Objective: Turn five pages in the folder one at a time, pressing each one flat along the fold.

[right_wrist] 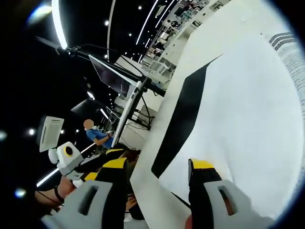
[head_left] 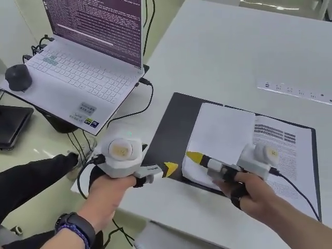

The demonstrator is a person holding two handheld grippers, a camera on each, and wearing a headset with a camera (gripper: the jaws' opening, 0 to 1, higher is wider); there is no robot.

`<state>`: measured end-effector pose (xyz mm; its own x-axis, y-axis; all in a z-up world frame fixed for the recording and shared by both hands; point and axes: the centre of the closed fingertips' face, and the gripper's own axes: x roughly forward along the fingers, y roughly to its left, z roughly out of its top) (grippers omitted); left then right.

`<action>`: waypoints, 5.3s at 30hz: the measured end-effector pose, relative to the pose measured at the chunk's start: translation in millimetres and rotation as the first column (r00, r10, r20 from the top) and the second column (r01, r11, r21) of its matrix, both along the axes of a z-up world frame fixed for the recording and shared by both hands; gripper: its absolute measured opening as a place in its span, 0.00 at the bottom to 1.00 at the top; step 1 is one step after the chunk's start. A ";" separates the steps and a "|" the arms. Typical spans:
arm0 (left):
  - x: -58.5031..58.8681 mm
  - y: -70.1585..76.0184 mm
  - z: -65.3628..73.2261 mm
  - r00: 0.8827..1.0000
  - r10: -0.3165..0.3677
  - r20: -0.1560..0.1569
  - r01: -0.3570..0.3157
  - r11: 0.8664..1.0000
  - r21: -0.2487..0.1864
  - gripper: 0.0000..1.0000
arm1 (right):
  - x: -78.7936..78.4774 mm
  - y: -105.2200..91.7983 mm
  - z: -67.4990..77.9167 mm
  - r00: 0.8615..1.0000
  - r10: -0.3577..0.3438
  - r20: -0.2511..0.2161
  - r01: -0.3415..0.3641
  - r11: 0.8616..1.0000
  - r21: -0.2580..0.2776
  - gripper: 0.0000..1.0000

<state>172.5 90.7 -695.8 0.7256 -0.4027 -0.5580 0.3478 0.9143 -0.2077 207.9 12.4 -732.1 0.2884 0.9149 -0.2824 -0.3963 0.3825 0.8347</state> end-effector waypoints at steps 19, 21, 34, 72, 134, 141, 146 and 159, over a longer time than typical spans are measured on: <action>16.9 -36.1 -1.7 0.996 -0.088 0.009 0.088 0.995 -0.051 0.36 | 0.4 -87.3 30.9 0.981 -0.100 0.164 0.114 0.991 -0.075 0.40; 17.5 -41.9 -4.0 0.994 -0.108 0.006 0.108 0.992 -0.058 0.29 | -2.0 -95.2 31.7 0.980 -0.119 0.161 0.133 0.988 -0.078 0.39; 20.9 -69.0 -48.3 0.982 -0.159 -0.105 0.151 0.986 -0.075 0.00 | -14.2 -119.9 40.3 0.962 -0.237 0.138 0.244 0.969 -0.036 0.37; 8.2 -78.3 -89.5 0.957 -0.159 -0.243 0.149 0.987 -0.061 0.00 | 27.4 -131.8 -10.0 0.975 -0.167 0.148 0.194 0.963 -0.187 0.16; 13.4 -76.5 -97.6 0.949 -0.143 -0.282 0.143 0.990 -0.023 0.00 | 216.0 -149.8 -27.3 0.763 -0.633 0.130 0.640 0.768 -0.011 0.00; 13.8 -77.1 -98.1 0.943 -0.154 -0.294 0.159 0.987 -0.008 0.00 | 233.1 -154.7 -31.4 0.748 -0.651 0.126 0.657 0.754 -0.008 0.00; 13.6 -77.3 -98.2 0.945 -0.153 -0.289 0.159 0.987 -0.002 0.00 | 233.1 -155.2 -34.7 0.757 -0.639 0.135 0.647 0.762 -0.022 0.00; 13.0 -76.8 -97.5 0.952 -0.148 -0.269 0.155 0.988 0.006 0.00 | 184.6 -144.6 -27.2 0.813 -0.552 0.186 0.565 0.824 -0.027 0.00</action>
